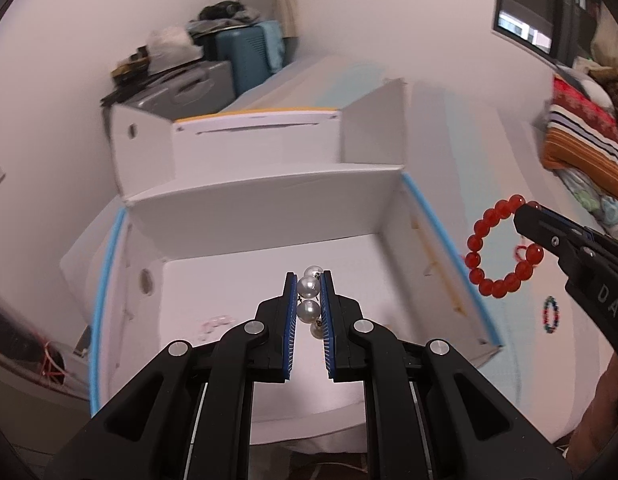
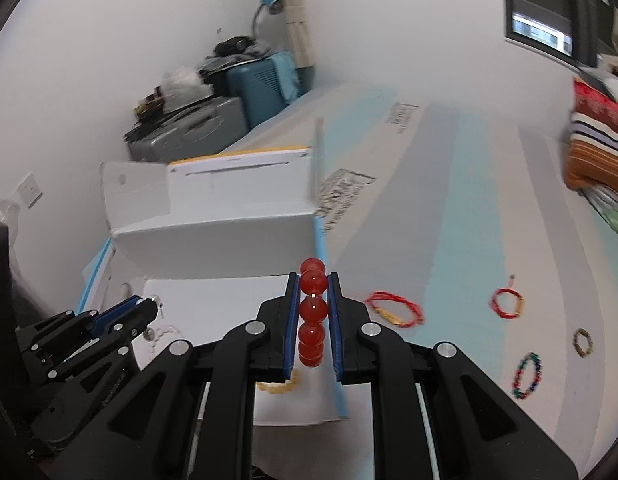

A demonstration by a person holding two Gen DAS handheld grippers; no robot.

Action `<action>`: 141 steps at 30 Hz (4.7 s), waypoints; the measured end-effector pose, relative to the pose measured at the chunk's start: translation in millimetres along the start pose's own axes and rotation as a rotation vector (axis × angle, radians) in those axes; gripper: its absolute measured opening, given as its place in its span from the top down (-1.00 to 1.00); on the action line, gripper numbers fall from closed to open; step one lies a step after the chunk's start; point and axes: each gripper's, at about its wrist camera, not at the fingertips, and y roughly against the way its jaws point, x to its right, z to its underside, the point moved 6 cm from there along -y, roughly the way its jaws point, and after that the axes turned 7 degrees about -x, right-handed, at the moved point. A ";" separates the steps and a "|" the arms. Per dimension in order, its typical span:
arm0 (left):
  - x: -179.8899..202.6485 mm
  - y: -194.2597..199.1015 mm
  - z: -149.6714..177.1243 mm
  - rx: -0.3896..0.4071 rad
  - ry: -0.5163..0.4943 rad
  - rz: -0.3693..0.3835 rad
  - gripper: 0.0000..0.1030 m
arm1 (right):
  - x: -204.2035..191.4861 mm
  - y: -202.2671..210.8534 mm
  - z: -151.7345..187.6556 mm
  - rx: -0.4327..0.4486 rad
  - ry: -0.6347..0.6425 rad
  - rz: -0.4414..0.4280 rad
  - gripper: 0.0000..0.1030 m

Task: Organize jewelry
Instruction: 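Carry the pearl string and red bead bracelet into the white box, then open both tools to release the pearls and red bracelet in the box, then move both tools back over the bed toward the remaining bracelets, then grasp the multicolour bead bracelet with left tool while right tool grasps brown-green bead bracelet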

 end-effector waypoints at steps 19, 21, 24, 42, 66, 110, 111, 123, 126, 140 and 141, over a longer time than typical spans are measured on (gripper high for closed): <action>-59.9 -64.3 32.3 -0.114 0.085 -0.049 0.79 | -58.8 -90.4 36.7 -0.152 0.075 -0.020 0.75; -59.8 -70.0 34.8 -0.126 0.088 -0.047 0.79 | -58.6 -97.0 40.2 -0.167 0.075 -0.015 0.75; -60.8 -77.3 36.0 -0.144 0.092 -0.052 0.79 | -59.4 -107.3 43.3 -0.189 0.074 -0.011 0.75; -68.0 -67.0 35.7 -0.137 0.120 -0.066 0.20 | -62.0 -105.5 45.6 -0.185 0.076 -0.007 0.20; 29.9 -5.8 20.1 0.037 0.001 -0.017 -0.89 | 52.8 -17.6 35.8 -0.009 -0.056 0.120 -0.85; 390.1 -136.0 57.3 -0.160 -0.440 0.256 -0.85 | 467.5 -50.3 155.3 -0.167 -0.531 0.422 -0.85; 390.2 -140.7 57.9 -0.166 -0.436 0.260 -0.84 | 470.2 -54.1 157.5 -0.177 -0.532 0.421 -0.85; 396.7 -173.5 72.8 -0.221 -0.460 0.246 -0.73 | 496.1 -81.9 177.0 -0.251 -0.593 0.408 -0.58; 396.3 -174.5 71.3 -0.208 -0.474 0.235 -0.57 | 498.3 -85.8 180.1 -0.267 -0.604 0.407 -0.42; 397.0 -173.6 71.1 -0.231 -0.483 0.223 0.33 | 491.9 -94.7 185.6 -0.316 -0.582 0.433 0.44; 397.6 -173.3 70.8 -0.232 -0.481 0.222 0.37 | 490.9 -95.0 185.4 -0.316 -0.579 0.435 0.47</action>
